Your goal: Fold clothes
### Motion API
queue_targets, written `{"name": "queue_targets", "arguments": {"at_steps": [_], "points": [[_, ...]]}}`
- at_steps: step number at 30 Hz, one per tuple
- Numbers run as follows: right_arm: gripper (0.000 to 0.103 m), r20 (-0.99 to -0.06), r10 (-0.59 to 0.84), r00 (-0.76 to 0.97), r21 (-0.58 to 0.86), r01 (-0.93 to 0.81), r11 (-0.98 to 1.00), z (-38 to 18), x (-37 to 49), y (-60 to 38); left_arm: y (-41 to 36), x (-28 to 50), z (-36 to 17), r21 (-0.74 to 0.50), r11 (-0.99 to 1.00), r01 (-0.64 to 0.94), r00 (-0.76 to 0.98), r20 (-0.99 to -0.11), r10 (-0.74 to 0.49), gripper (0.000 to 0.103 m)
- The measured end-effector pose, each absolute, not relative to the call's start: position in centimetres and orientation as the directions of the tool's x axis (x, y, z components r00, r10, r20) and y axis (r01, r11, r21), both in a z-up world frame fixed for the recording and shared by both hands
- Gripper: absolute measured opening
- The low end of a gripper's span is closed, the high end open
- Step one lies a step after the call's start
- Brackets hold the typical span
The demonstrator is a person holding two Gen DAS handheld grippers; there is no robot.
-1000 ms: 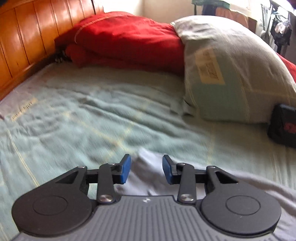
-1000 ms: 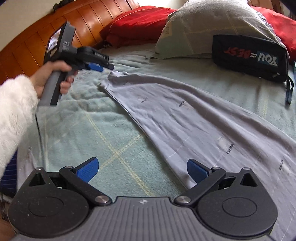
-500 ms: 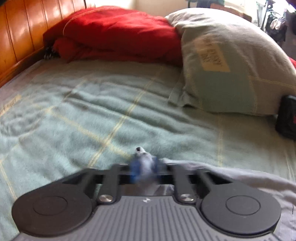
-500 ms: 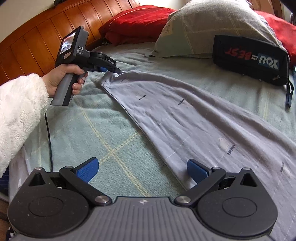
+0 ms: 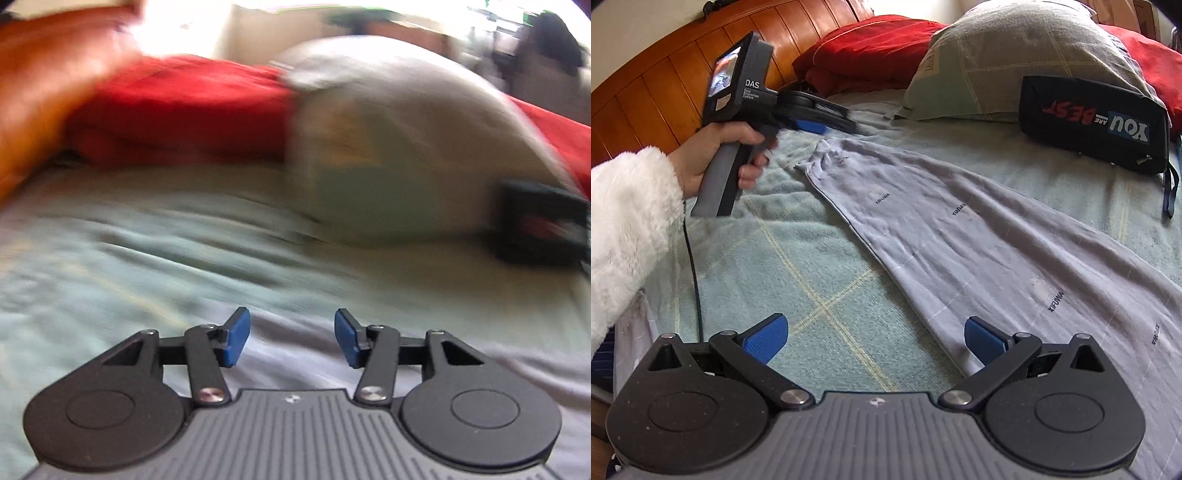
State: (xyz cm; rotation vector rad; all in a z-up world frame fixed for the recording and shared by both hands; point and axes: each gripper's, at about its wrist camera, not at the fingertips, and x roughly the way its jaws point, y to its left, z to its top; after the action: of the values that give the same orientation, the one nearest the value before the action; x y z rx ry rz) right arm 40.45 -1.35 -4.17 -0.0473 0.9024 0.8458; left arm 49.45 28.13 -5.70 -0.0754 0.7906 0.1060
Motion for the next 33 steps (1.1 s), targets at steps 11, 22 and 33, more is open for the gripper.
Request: {"name": "queue_targets", "arguments": {"at_steps": [11,22,33], "points": [[0.103,-0.72,0.552,0.422,0.214,-0.621,0.754,-1.5,42.1,-6.1,27.9,47.4,-7.3,0.149,0.956,-0.253,0.579,-0.768,0.273,0.06],[0.103,-0.694,0.525,0.493,0.255,-0.513,0.82,-0.4,43.9,-11.4,13.8,47.1,-7.7,-0.012,0.986,0.169,0.642,-0.758,-0.119,0.068],[0.103,-0.662,0.526,0.534,0.34,-0.411,0.846,0.7,45.3,-14.8,15.3,41.5,-6.9,0.055,0.994,0.093,0.663,-0.748,-0.02,0.077]]}}
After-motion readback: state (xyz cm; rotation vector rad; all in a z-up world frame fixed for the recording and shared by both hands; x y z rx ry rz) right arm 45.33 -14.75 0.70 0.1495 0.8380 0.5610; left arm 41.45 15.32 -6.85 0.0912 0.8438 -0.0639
